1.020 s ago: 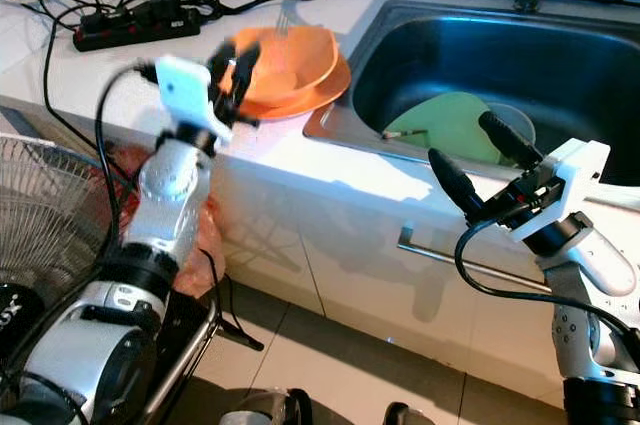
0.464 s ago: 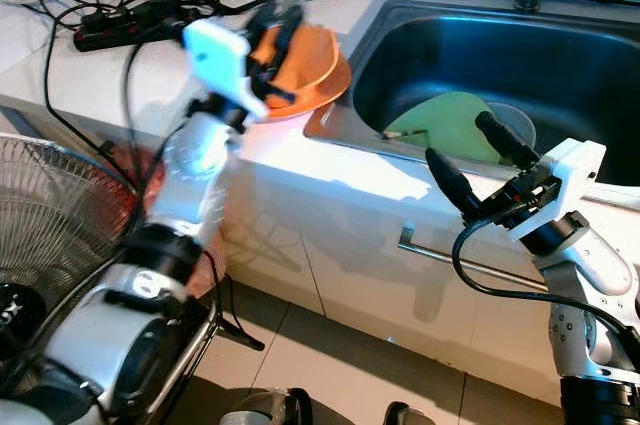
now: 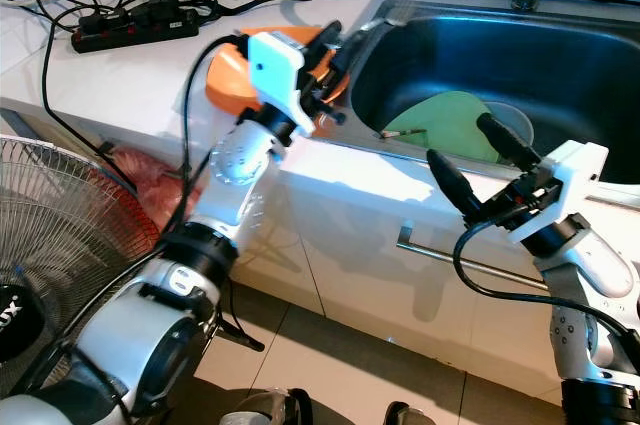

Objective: Kitchen organization

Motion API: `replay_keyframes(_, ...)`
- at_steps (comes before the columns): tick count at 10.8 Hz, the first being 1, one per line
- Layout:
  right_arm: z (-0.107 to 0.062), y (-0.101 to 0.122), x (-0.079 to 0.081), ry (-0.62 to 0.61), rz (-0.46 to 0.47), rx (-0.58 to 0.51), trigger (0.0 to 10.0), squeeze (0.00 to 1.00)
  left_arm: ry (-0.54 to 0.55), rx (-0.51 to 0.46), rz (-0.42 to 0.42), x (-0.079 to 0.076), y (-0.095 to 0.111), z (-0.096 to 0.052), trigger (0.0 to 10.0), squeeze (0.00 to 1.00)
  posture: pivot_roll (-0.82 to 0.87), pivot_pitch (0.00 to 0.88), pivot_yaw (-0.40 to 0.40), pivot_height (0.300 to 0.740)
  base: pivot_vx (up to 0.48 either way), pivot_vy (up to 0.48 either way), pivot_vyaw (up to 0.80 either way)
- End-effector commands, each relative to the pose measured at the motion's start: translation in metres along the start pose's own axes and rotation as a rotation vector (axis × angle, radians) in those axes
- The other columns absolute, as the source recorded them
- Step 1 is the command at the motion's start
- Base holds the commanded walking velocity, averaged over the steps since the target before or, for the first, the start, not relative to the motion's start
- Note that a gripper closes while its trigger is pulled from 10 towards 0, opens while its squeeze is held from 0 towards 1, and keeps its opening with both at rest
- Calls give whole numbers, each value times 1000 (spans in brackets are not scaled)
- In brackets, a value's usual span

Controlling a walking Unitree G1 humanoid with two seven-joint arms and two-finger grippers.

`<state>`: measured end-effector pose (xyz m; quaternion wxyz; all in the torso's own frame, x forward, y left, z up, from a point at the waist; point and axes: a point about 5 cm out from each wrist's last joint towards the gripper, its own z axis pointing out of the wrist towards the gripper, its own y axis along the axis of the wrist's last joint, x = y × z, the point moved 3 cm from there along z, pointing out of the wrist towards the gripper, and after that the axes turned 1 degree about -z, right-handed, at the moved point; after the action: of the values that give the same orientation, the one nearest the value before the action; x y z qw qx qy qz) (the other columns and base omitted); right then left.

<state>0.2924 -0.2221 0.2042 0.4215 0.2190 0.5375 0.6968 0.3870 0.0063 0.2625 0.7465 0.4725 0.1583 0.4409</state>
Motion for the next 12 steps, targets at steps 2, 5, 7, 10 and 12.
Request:
replay_keyframes(2, 0, 5, 3, 0, 1, -32, 10000, 0, -33, 40, -32, -7, -8, 1, 10000, 0, -24, 135, 128, 740, 0, 0, 0)
replay_keyframes(5, 0, 8, 3, -7, 7, -53, 10000, 0, -41, 99, -75, -11, -23, -3, 10000, 0, -26, 135, 132, 740, 0, 0, 0)
replay_keyframes(7, -1, 11, 2, -12, 8, -70, 10000, 0, -36, 133, -92, -10, -30, -5, 10000, 0, -29, 134, 135, 740, 0, 0, 0)
replay_keyframes(10, -1, 11, 4, -12, 10, -71, 10000, 0, -47, 191, -130, -16, -42, -9, 10000, 0, -44, 129, 144, 740, 0, 0, 0)
replay_keyframes(12, -2, 11, 6, -12, 12, -70, 10000, 0, -52, 227, -155, -21, -50, -13, 10000, 0, -48, 129, 147, 740, 0, 0, 0)
